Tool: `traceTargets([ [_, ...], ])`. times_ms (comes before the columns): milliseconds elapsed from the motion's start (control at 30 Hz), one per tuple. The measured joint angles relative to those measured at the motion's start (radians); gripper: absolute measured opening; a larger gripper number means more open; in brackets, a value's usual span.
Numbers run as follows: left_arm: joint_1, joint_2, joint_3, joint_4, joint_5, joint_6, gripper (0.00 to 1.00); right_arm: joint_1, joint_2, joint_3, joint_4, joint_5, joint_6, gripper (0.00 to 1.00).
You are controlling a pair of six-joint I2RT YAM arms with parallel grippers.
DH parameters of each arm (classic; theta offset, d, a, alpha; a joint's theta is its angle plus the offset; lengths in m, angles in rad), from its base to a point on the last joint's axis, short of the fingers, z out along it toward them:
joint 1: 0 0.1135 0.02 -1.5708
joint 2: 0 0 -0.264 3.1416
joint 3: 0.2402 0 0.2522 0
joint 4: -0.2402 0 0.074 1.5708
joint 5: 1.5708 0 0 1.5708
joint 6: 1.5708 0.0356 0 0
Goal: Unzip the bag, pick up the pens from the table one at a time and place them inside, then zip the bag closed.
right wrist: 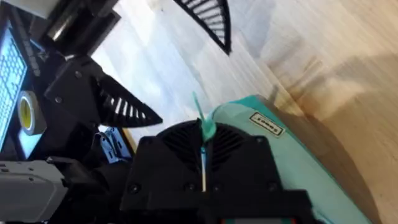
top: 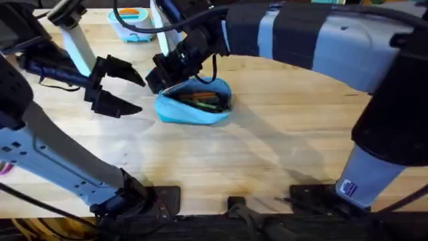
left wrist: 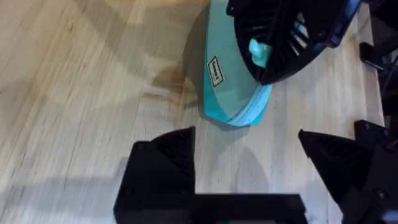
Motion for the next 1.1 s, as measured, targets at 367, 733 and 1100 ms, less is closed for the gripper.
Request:
traceTargets([
  [367, -0.189, 0.000, 0.000, 0.103, 0.008, -0.079, 0.993, 0.000, 0.000, 0.000, 0.000, 0.000, 0.000, 0.030],
  [733, -0.241, 0.067, 0.000, 0.057, 0.021, -0.097, 0.995, 0.000, 0.000, 0.000, -0.002, 0.000, 0.000, 0.030],
  [1100, -0.211, 0.091, 0.000, 0.043, 0.022, -0.065, 0.995, 0.000, 0.000, 0.000, -0.002, 0.000, 0.000, 0.030],
])
